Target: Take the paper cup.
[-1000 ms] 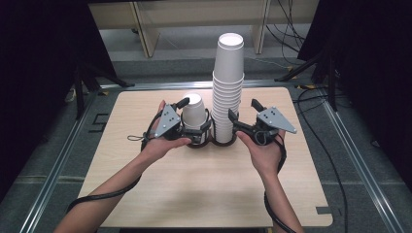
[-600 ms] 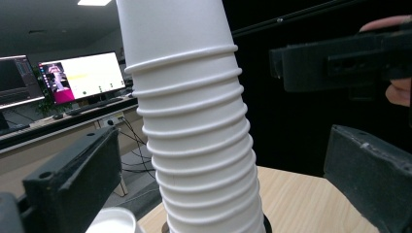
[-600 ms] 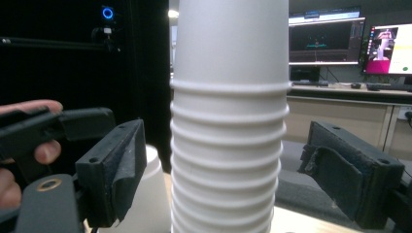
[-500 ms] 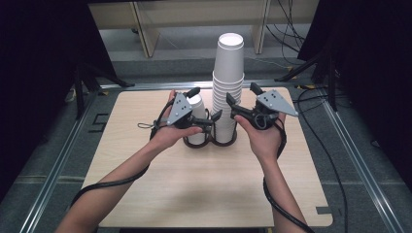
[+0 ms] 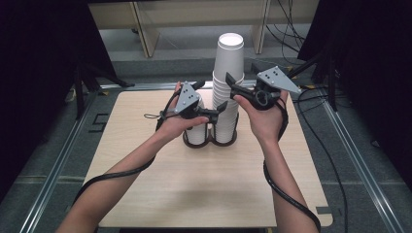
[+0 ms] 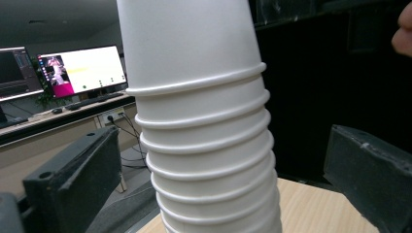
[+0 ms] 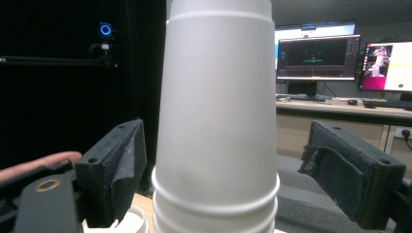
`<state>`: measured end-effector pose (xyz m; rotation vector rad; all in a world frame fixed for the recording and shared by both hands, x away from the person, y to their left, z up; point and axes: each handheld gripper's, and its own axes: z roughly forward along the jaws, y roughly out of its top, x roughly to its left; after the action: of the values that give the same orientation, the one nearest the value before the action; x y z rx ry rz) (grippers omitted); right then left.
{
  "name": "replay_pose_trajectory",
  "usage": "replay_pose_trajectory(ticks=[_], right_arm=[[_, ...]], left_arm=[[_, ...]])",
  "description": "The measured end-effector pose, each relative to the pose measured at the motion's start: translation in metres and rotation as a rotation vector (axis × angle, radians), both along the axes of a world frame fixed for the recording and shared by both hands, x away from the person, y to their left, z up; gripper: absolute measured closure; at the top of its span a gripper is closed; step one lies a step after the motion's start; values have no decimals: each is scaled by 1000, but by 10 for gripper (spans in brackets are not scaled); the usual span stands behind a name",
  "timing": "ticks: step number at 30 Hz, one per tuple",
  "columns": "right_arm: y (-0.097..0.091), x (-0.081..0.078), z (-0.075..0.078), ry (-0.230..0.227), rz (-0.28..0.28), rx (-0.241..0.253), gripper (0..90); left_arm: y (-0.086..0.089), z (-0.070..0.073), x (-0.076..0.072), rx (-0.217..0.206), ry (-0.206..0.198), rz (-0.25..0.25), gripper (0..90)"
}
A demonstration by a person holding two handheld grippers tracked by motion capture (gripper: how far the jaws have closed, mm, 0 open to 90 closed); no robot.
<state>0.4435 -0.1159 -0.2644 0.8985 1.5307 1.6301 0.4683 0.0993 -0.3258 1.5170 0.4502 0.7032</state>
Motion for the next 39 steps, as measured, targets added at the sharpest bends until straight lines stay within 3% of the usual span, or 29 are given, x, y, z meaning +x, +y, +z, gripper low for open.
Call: replay_pose_trajectory(ticks=[5,14,29,39], right_arm=[[9,9,8,25,20,5,150],[18,26,17,42,1,-17,149],[23,33,24,40,-9,-44,148],[27,40,27,57,4,-45,144]], left_arm=[[-4,3,8,-8,23,8,0],[-10,3,17,-9,44,14,5],[-15,8,22,-6,42,21,5],[-19,6,27,-22,65,24,17]])
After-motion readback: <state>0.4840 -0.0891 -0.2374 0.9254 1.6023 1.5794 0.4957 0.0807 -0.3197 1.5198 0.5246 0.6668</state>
